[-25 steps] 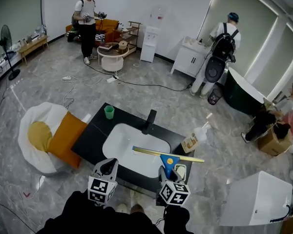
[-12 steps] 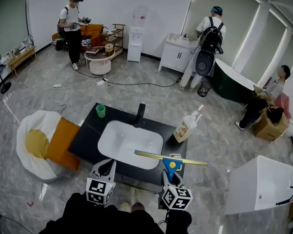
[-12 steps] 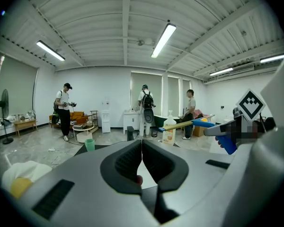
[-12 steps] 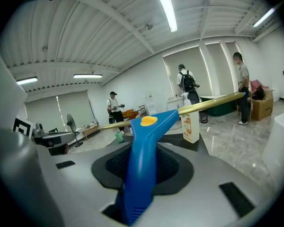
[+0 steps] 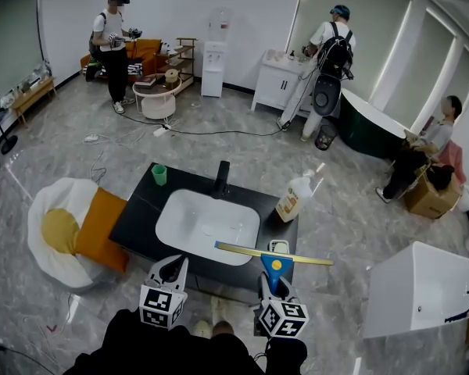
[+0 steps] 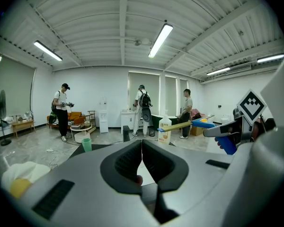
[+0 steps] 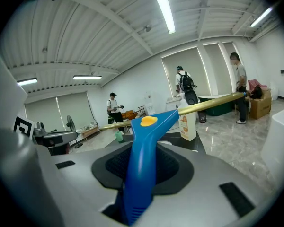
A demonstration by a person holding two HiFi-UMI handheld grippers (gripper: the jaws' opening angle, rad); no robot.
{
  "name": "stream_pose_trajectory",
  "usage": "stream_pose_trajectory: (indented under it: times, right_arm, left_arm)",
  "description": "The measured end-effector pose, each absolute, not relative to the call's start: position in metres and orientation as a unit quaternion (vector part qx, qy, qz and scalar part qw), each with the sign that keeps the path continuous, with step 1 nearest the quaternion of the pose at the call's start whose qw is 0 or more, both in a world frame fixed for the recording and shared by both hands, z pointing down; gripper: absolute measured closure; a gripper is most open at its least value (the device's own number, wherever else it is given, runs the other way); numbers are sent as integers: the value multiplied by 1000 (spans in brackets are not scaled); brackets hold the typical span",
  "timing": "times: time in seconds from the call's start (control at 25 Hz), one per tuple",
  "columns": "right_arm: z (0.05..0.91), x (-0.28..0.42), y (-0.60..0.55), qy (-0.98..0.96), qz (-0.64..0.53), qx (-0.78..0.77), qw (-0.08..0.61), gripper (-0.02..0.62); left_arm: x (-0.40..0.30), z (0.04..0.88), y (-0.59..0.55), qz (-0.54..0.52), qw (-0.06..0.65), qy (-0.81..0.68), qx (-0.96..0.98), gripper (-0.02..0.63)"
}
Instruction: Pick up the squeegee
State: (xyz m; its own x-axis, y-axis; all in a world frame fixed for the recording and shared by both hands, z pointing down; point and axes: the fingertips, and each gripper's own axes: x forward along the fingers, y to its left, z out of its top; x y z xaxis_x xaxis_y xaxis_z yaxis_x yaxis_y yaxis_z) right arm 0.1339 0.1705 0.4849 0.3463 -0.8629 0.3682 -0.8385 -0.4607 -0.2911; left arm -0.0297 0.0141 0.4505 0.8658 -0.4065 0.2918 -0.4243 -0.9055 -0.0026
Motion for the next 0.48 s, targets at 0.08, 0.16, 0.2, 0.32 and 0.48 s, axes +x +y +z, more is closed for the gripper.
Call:
stream_pose_trajectory:
  times: [0.08, 0.16, 0.2, 0.32, 0.48]
  right_arm:
    - [484, 134, 171, 519, -239, -820, 27, 469]
    - [483, 134, 171, 519, -238, -820, 27, 469]
    - [483, 134, 171, 520, -238, -820, 27, 469]
    - [483, 135, 172, 520, -241, -819, 27, 469]
    - [485, 136, 172, 521, -241, -819, 27, 469]
  left_arm:
    - [-29, 451, 15, 144, 30, -215, 965, 581]
    - [-28, 451, 17, 145, 30, -215, 965, 581]
    - [-27, 450, 17, 146, 29, -214, 965, 581]
    - [-25, 449, 19, 146, 29, -214, 965, 581]
    - [-24, 451, 20, 147, 29, -214, 965, 581]
